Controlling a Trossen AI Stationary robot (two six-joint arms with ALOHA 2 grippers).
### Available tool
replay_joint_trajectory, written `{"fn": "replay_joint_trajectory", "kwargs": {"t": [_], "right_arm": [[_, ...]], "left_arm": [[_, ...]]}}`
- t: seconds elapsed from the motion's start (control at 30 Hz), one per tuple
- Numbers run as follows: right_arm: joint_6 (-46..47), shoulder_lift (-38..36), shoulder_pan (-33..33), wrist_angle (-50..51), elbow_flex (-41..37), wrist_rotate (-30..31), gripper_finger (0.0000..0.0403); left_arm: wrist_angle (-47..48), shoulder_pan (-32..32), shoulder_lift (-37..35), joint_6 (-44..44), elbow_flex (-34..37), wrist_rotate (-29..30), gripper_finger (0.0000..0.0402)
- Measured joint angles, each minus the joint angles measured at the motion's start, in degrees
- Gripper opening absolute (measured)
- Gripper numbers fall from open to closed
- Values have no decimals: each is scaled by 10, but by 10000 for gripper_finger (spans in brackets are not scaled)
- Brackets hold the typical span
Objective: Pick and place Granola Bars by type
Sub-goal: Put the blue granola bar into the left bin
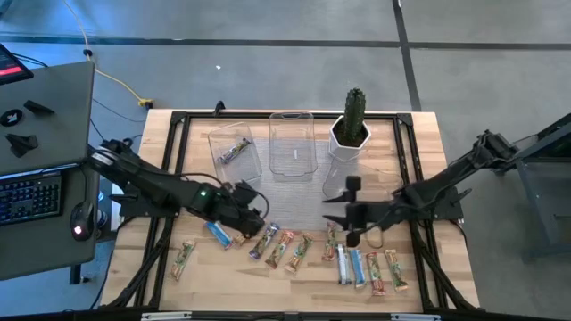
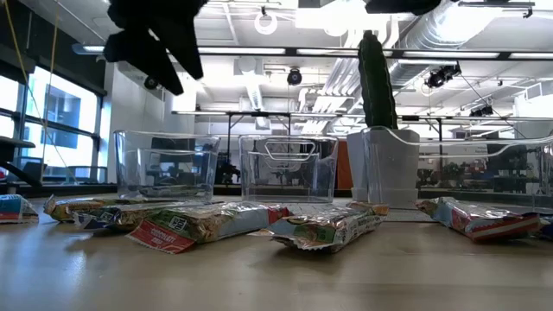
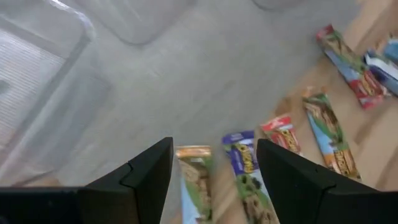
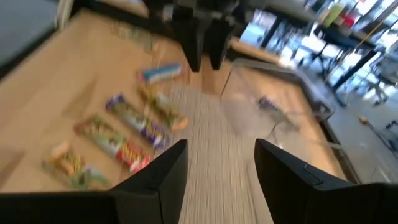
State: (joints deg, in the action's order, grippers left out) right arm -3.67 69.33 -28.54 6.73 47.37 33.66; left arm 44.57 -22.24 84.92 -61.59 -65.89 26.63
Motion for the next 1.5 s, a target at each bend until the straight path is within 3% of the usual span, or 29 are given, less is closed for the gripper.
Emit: {"fn": "replay_joint_trajectory", "kwargs": {"t": [0.2, 0.33, 0.5, 0.83, 1.5], "right_arm": [[57, 45, 0, 132, 59, -40, 169], [89, 48, 1, 145, 60, -50, 169], [92, 48, 1, 147, 60, -42, 169], [88, 47, 5, 149, 60, -49, 169], [88, 47, 5, 164, 60, -55, 169]], "left_arm": [[-8, 1, 57, 31, 0, -67, 227], [-25, 1, 90, 29, 0, -72, 227], [-85, 0, 133, 37, -1, -126, 227], [-119, 0, 196, -8, -1, -179, 226], [-117, -5, 242, -17, -5, -190, 223]]}}
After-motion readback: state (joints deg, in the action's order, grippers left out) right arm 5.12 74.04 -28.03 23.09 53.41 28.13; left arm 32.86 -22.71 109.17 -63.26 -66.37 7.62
